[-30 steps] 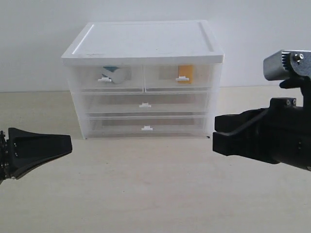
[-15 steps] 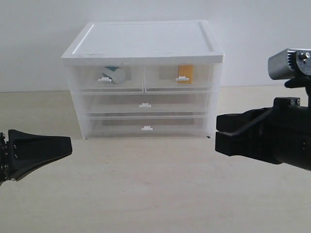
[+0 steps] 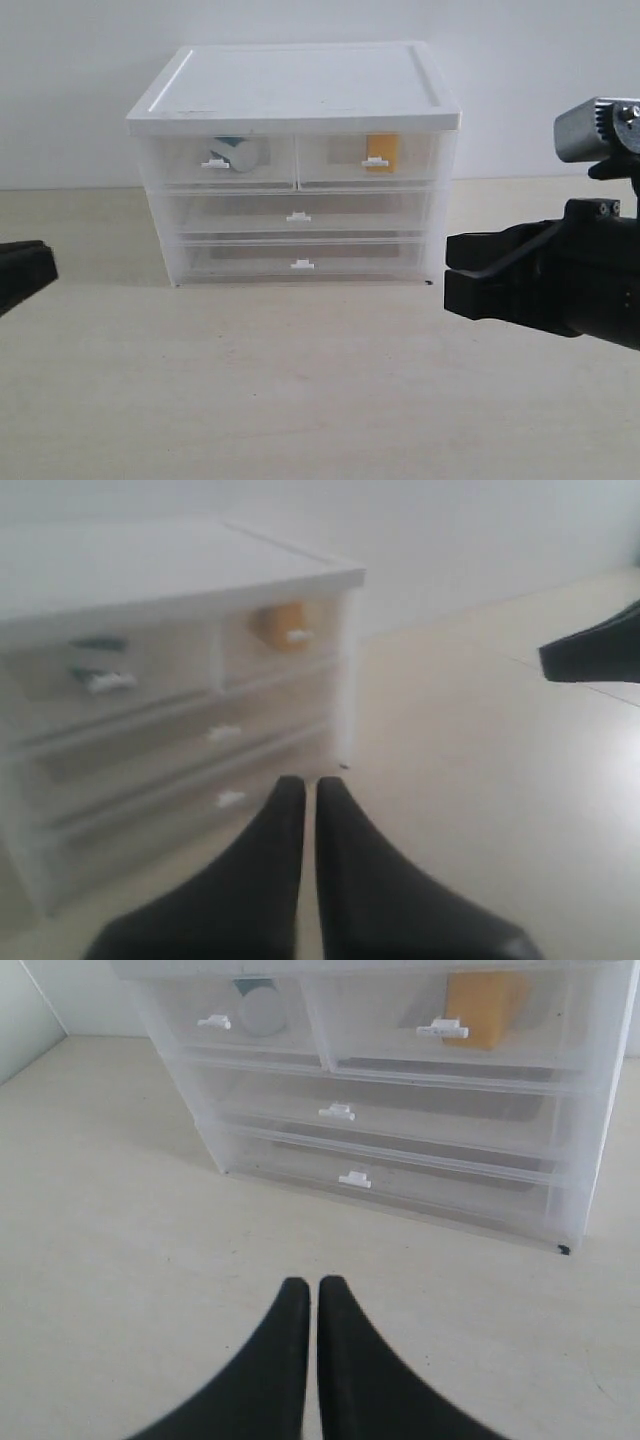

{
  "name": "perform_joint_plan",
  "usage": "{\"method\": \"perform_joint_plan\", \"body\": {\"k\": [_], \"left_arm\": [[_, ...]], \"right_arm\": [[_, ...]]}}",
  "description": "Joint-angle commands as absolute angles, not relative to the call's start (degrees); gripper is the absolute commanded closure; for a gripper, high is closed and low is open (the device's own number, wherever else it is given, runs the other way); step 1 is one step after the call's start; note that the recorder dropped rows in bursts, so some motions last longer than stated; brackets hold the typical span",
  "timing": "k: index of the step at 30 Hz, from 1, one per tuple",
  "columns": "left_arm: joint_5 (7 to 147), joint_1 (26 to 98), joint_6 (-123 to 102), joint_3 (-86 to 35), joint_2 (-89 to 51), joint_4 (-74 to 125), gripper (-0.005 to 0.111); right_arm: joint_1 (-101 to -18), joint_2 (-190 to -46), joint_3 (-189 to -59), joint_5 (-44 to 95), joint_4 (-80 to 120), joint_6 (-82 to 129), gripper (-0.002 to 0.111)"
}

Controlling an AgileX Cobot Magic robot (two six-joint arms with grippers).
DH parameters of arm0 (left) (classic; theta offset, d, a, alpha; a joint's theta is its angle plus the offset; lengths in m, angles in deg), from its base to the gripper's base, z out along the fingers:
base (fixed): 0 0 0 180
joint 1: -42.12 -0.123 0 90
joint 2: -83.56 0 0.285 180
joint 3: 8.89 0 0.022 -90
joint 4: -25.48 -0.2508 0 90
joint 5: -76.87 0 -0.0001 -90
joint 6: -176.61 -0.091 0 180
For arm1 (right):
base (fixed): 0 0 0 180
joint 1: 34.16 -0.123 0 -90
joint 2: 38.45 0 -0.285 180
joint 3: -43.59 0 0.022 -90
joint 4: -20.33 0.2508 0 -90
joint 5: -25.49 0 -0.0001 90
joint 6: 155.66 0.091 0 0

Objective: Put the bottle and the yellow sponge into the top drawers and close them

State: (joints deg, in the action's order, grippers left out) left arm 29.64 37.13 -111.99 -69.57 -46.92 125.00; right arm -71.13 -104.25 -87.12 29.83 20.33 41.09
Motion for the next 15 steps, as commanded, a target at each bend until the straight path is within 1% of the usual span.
{"method": "perform_joint_plan", "body": {"k": [1, 6, 9, 11, 15], "left_arm": [[42.13, 37.35, -110.91, -72.08, -59.69, 125.43, 0.103], [53.07, 37.99, -109.57, -73.63, -67.79, 125.43, 0.103], [63.23, 41.00, -106.24, -75.44, -76.02, 125.43, 0.103], [66.73, 42.19, -105.68, -77.44, -80.99, 125.43, 0.103], [67.72, 42.19, -105.68, -80.24, -88.65, 125.43, 0.103]], "right_arm": [[-70.81, -104.04, -87.27, 30.35, 19.75, 40.87, 0.108], [-70.81, -104.04, -87.27, 30.35, 19.75, 40.87, 0.108], [-70.81, -104.04, -87.27, 30.35, 19.75, 40.87, 0.108], [-70.81, -104.04, -87.27, 30.35, 19.75, 40.87, 0.108], [-70.81, -104.04, -87.27, 30.35, 19.75, 40.87, 0.108]]}}
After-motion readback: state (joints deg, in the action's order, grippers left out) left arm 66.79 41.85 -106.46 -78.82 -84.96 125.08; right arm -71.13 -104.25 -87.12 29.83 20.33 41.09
